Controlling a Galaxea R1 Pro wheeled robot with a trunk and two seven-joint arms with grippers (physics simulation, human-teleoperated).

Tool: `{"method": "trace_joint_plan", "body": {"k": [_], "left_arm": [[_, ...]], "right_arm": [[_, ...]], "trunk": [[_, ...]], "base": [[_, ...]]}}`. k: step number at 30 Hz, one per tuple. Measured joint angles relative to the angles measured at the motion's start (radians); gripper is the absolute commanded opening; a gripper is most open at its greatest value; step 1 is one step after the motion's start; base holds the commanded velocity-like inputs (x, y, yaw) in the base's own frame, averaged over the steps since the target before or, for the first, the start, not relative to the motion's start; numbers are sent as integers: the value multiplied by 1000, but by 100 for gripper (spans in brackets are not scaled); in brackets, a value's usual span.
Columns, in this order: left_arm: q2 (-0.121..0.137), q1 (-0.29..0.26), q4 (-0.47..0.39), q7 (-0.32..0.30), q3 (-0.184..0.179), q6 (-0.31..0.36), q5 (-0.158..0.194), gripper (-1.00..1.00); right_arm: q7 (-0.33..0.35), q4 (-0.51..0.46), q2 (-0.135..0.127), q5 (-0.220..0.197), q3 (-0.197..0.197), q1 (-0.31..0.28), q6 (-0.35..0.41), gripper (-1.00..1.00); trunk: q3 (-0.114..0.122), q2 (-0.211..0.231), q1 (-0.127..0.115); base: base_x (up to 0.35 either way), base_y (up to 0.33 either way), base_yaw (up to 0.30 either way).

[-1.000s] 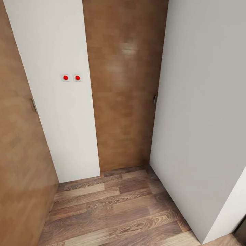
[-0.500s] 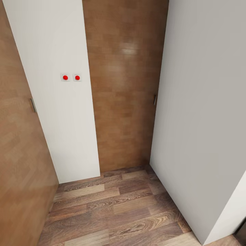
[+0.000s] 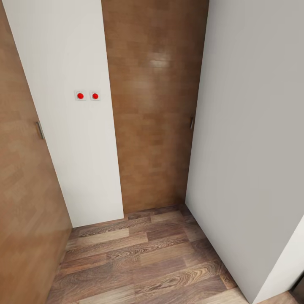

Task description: In the bedroom, move the book from the bed onto either nightstand, and place the two sandals side by side next to the bed.

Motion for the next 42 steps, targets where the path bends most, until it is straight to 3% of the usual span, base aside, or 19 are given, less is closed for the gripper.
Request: {"method": "trace_joint_plan", "body": {"k": [42], "left_arm": [[0, 0, -1, 0, 2, -3, 3, 100]], "right_arm": [[-1, -118, -4, -4, -3, 0, -30, 100]], "trunk": [[0, 0, 0]], "base": [[24, 29, 0]]}}
